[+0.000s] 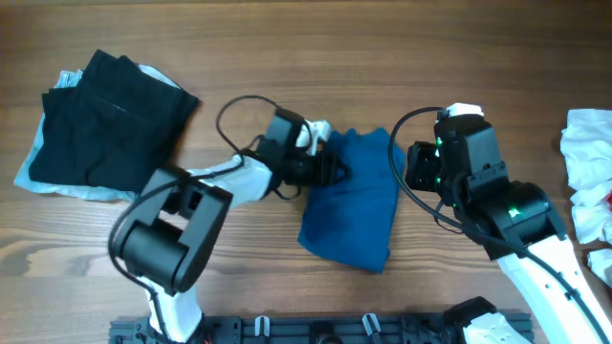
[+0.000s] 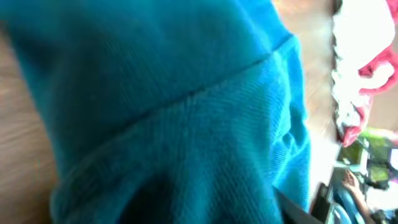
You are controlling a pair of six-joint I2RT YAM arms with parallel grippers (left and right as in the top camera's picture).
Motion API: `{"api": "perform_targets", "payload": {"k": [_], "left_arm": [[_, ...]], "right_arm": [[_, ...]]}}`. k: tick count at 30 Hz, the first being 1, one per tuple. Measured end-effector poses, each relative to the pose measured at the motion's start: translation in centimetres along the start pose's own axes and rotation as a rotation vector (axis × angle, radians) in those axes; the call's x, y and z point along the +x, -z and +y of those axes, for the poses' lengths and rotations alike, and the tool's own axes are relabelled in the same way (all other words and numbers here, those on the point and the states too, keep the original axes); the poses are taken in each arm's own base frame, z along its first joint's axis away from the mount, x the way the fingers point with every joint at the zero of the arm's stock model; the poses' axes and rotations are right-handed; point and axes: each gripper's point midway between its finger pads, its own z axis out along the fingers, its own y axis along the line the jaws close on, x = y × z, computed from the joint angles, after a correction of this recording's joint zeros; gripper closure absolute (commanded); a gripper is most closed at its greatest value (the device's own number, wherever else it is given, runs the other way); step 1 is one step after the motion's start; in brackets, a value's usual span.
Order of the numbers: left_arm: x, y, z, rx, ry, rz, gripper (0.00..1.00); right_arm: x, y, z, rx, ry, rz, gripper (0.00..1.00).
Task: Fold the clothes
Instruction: 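Lift the folded blue bundle with the left gripper and carry it left, then place the blue bundle on the black garment stack and release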
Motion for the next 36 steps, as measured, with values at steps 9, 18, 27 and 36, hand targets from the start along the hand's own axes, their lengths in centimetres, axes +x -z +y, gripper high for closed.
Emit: {"api": "perform_targets", "payload": {"k": [9,18,27,36], "left_arm": [[-1.2,3.2,1.8,-0.062,0.076,-0.036,0.96],[-8.9,27.1,6.6,-0.473,0.072,-0.599,0.96],[-10.7,47.5,13.9,-0.940,0.135,-1.081,0.96],[-11.2,49.6,18.2,-0.995,0.177,-1.133,0.89]], "right_arm": [[0.9,0.0,-0.4,0.017,0.003,0.035,0.49],[1.0,0.0,-0.5,0.021,0.005,0.042,0.50],[1.7,0.1,-0.9,0.034,0.011,0.070,0.50],[1.8,0.1,-0.9,0.037,0.000,0.073,0.50]]}}
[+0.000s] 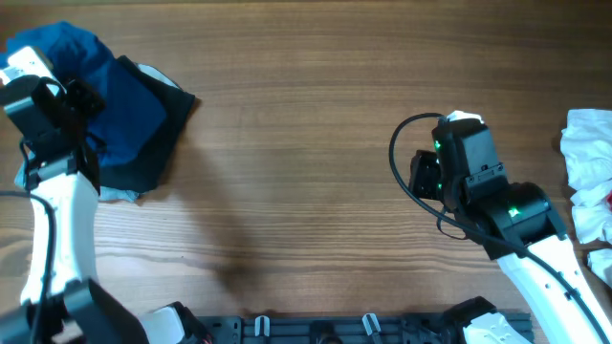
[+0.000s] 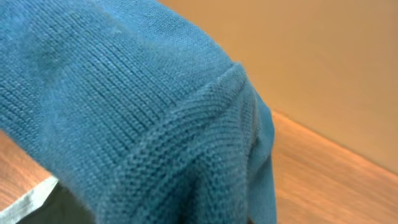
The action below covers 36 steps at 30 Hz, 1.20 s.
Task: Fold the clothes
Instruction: 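Place the blue bundle on the black garment stack and release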
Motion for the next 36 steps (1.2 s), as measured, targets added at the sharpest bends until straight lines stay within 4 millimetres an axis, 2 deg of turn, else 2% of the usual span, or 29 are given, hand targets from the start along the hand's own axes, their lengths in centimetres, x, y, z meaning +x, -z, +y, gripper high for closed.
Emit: {"api": "perform_targets", "payload": {"k": [2,3,4,5,9,14,17,20,22,23,25,28,30,32,33,35,36], "left_arm": [[1.1,-1.4,1.2,-0.026,0.005,0.027,0.48],[1.7,-2.0,2.0,-0.042,0.007,0.039,0.24],[2.2,-2.6,3.0,-0.062,0.015,0.049,0.03],[2.4,-3.0,4.1,-0.083,0.022,0.052,0.00],[2.9,-3.3,8.3,-0.183,0.067,0.066,0.00],[3.5,-1.2,16.2,-0.371,0.230,0.079,0.00],[3.8,-1.1,16.6,-0.348,0.273,0.092,0.00],[3.7,-1.5,14.8,-0.259,0.287,0.104,0.00],[3.2,-1.5,12.7,-0.185,0.285,0.104,0.00],[2.1,-1.1,10.0,-0.101,0.269,0.090,0.00],[1.5,-0.5,7.4,-0.034,0.252,0.090,0.00],[1.6,1.2,0.1,0.126,0.192,0.140,0.00],[3.2,2.1,-3.9,0.204,0.158,0.215,0.00],[6.7,3.2,-7.7,0.266,0.119,0.348,0.00],[9.2,4.3,-10.0,0.303,0.089,0.437,0.00],[11.9,5.8,-12.3,0.342,0.048,0.537,0.00],[13.7,7.0,-13.8,0.368,0.014,0.602,0.00]], "right_arm": [[0.1,0.0,-0.1,0.003,-0.005,0.005,0.50],[0.1,0.0,-0.1,0.003,-0.006,0.006,0.50],[0.2,0.0,-0.1,0.003,-0.009,0.006,0.50],[0.2,0.0,-0.1,0.003,-0.010,0.006,0.50],[0.5,0.0,-0.2,0.009,-0.011,0.018,0.50],[0.6,0.0,-0.3,0.013,-0.010,0.025,0.50],[0.6,0.0,-0.3,0.013,-0.009,0.026,0.50],[0.8,0.0,-0.4,0.017,-0.008,0.032,0.49],[0.9,0.0,-0.4,0.018,-0.007,0.035,0.46],[0.9,0.0,-0.4,0.018,-0.008,0.035,0.43],[0.9,0.0,-0.4,0.017,-0.013,0.035,0.35],[0.9,0.0,-0.3,0.013,-0.016,0.037,0.30],[0.9,0.0,-0.2,0.004,-0.018,0.040,0.26],[0.7,-0.4,0.3,-0.010,-0.019,0.043,0.21],[0.7,-0.7,0.6,-0.020,-0.018,0.049,0.17],[0.3,-1.4,1.4,-0.049,-0.024,0.052,0.09],[0.1,-1.8,2.0,-0.067,-0.025,0.054,0.01]]}}
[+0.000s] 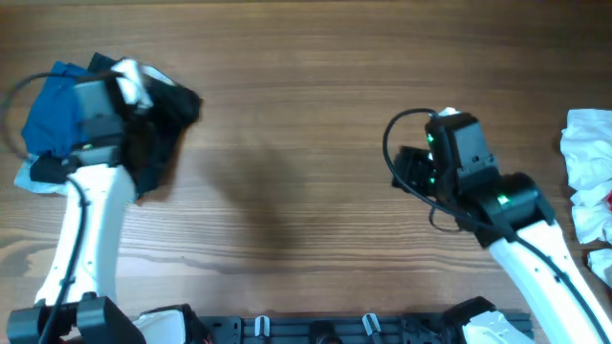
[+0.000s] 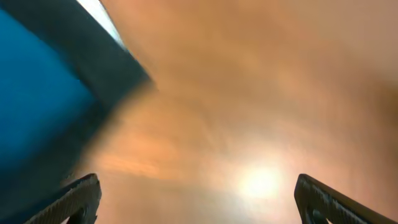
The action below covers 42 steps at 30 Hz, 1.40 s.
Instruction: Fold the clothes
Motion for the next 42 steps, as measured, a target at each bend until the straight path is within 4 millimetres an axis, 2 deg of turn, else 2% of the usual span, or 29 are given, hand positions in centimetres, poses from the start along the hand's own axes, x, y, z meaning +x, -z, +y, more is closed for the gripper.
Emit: {"api": "perform_targets", "payload": {"k": [3,5,8,10,11,14,16,19,21,23,24,27,30,34,42], "left_arm": [[5.3,-0.7,-3.8,0.039,-0.101,0.169,0.00],[8.6,-0.5,-4.7,0.034,-0.143,0.282,0.00],[12.2,0.5,-4.5,0.000,-0.161,0.421,0.00],[14.6,2.0,-3.2,-0.058,-0.135,0.536,0.00],[15.1,2.5,-2.8,-0.073,-0.126,0.562,0.00],[14.5,4.0,-2.8,-0.077,-0.131,0.518,0.00],[12.9,6.3,-3.7,-0.046,-0.161,0.403,0.00],[10.5,10.5,-5.3,0.002,-0.227,0.189,0.00],[8.9,14.3,-6.0,0.021,-0.273,0.000,0.00],[7.9,18.2,-6.0,0.033,-0.284,-0.180,0.00],[7.6,20.0,-5.8,0.041,-0.279,-0.263,0.00],[7.4,23.9,-5.1,0.060,-0.259,-0.427,0.00],[7.6,25.5,-4.7,0.067,-0.250,-0.493,0.00],[7.8,26.2,-4.3,0.068,-0.242,-0.526,0.00],[7.9,26.2,-4.2,0.063,-0.241,-0.524,0.00]], "right_arm": [[-0.7,-2.4,1.8,-0.053,0.004,0.021,0.00],[-0.6,-3.9,2.2,-0.059,0.007,0.047,0.01],[0.3,-4.9,2.0,-0.041,0.014,0.100,0.00],[1.6,-4.6,1.4,-0.017,0.020,0.150,0.00],[1.8,-4.3,1.2,-0.012,0.021,0.156,0.00],[1.3,-2.3,0.9,-0.019,0.019,0.105,0.00],[-0.2,1.3,0.7,-0.056,0.010,-0.029,0.00],[-1.8,7.1,0.1,-0.106,-0.002,-0.244,0.00],[-2.1,11.1,-0.6,-0.143,-0.012,-0.385,0.00],[-1.5,13.6,-1.7,-0.161,-0.028,-0.478,0.00],[-1.0,14.1,-2.4,-0.163,-0.036,-0.506,0.00],[0.5,13.7,-3.8,-0.142,-0.050,-0.517,0.00],[2.1,12.2,-4.5,-0.102,-0.039,-0.455,0.01],[2.8,11.7,-5.0,-0.080,-0.032,-0.425,0.00],[2.7,11.7,-5.0,-0.077,-0.033,-0.427,0.00]]}}
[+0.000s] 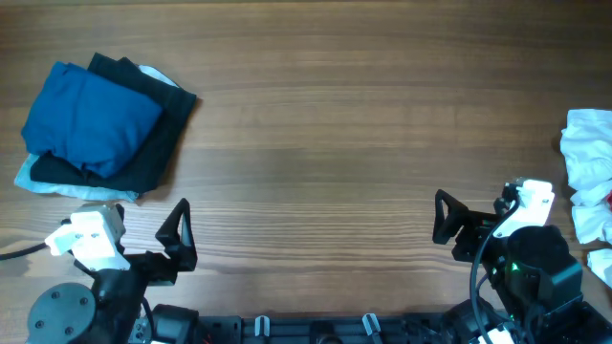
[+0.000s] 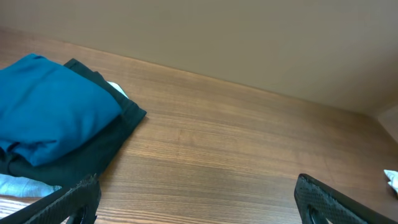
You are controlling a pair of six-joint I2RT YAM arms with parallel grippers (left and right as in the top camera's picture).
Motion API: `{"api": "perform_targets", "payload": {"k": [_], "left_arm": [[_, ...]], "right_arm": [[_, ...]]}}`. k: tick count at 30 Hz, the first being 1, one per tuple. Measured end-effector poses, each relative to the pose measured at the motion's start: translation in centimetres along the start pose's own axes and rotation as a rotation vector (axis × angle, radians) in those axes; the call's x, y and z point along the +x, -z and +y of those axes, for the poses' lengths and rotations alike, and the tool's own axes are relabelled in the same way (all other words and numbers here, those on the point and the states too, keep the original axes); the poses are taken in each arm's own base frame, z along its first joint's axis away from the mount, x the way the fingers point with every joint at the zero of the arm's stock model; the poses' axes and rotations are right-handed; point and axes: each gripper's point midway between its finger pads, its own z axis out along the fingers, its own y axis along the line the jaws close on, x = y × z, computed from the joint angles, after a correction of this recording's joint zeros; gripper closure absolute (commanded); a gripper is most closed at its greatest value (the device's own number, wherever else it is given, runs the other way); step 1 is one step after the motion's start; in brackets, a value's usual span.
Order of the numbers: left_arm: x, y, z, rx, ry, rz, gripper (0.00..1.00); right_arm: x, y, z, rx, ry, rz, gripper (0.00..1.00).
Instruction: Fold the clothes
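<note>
A folded blue garment [image 1: 88, 117] lies on top of a folded black one [image 1: 163, 134], with a pale garment [image 1: 57, 188] at the bottom of the stack, at the table's far left. The left wrist view shows the same blue garment [image 2: 50, 106] on the black one [image 2: 118, 127]. My left gripper [image 1: 178, 231] sits at the front edge, well clear of the stack, open and empty [image 2: 199, 199]. My right gripper [image 1: 448, 225] rests at the front right, holding no cloth; its jaws do not show clearly.
A loose heap of white and red clothes [image 1: 588, 177] lies at the right edge of the wooden table [image 1: 325, 143]. A beige wall [image 2: 236, 37] stands behind the table in the left wrist view.
My left arm was over the stack at the far left and is now back at the front edge. My right arm has gone from mid-right to the front right. The blue garment stays on the stack.
My left gripper was on the folded blue garment at the table's centre. Then the garment was at the far-left stack with my gripper. Then it lay on the black garment with my jaws open beside it. Now both arms are at the front edge.
</note>
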Motion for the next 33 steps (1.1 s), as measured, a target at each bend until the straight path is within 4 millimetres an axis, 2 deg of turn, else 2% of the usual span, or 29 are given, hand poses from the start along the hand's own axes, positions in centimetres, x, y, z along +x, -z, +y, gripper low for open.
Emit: {"api": "perform_targets", "payload": {"k": [11,18,22,29,33], "left_arm": [[0.1,0.0,0.0,-0.001,0.000,0.002,0.00],[0.1,-0.1,0.0,-0.002,0.000,0.005,0.00],[0.2,-0.1,0.1,-0.004,-0.001,0.006,0.00],[0.2,-0.1,0.1,-0.006,0.000,0.006,0.00],[0.3,-0.2,0.1,-0.006,0.001,0.008,0.00]], "right_arm": [[-0.1,0.1,-0.1,0.002,-0.005,-0.008,0.00],[-0.1,0.7,-2.7,0.068,-0.070,-0.096,0.00],[0.2,-0.5,-3.1,0.016,-0.044,-0.232,0.00],[-0.7,-2.3,-1.8,-0.120,0.087,-0.502,0.00],[-1.1,-4.3,-1.2,-0.160,0.154,-0.629,0.00]]}}
